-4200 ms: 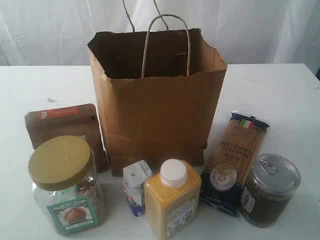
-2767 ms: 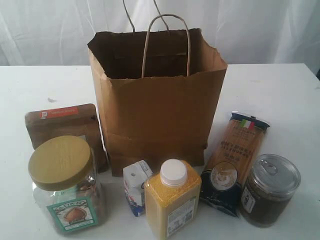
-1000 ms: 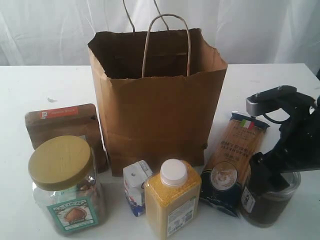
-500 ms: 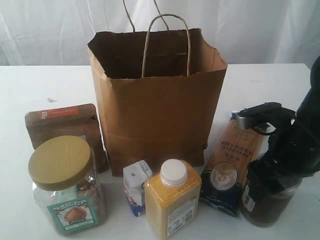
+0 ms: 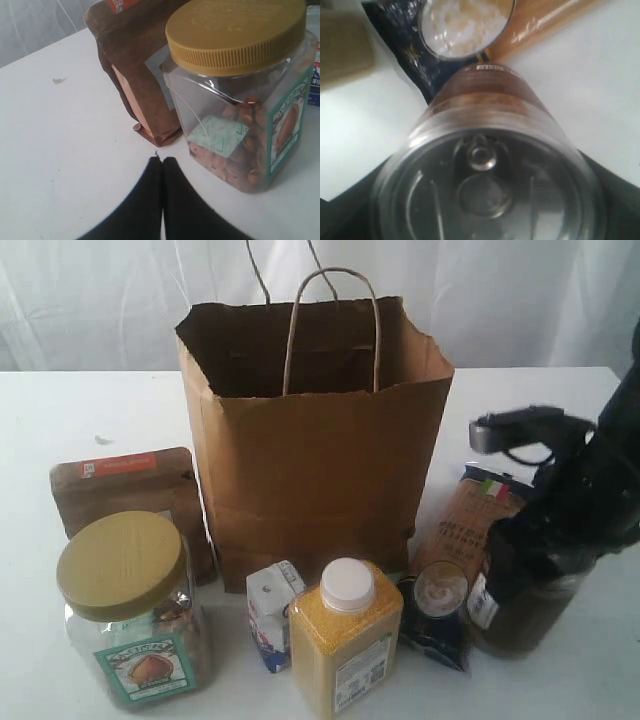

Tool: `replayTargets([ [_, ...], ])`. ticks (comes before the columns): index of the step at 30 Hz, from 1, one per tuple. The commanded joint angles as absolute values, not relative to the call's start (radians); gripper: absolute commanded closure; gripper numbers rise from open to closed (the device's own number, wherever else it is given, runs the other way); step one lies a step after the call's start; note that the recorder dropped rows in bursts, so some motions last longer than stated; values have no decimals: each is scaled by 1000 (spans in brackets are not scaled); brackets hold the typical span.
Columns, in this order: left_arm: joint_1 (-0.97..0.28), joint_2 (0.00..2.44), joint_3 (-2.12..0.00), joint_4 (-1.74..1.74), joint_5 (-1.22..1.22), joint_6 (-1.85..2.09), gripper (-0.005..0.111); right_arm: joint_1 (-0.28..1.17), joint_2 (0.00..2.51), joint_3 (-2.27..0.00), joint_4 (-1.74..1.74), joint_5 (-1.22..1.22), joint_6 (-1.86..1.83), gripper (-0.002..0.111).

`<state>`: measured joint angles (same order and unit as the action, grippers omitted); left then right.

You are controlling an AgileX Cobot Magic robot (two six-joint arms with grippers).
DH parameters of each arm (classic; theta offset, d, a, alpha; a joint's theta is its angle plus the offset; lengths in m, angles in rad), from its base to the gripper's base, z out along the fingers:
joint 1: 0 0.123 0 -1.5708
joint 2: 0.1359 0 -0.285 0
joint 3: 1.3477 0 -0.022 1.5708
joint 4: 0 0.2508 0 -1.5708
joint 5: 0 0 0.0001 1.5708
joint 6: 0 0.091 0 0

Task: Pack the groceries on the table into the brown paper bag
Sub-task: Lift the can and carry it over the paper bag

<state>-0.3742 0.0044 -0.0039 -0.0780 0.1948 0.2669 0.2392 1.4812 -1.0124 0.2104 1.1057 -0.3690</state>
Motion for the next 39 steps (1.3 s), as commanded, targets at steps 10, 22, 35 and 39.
replayTargets([
  [10,-372,0,0,-80,194,266,107,241,1359,-1456,231,1221,-337,108],
  [22,-372,0,0,-80,194,266,107,249,1407,-1812,258,1221,-284,108],
  [35,-372,0,0,-80,194,266,107,440,1602,-1936,226,1221,-284,108],
  [39,-372,0,0,-80,194,266,107,496,1656,-1956,165,1221,-282,108],
])
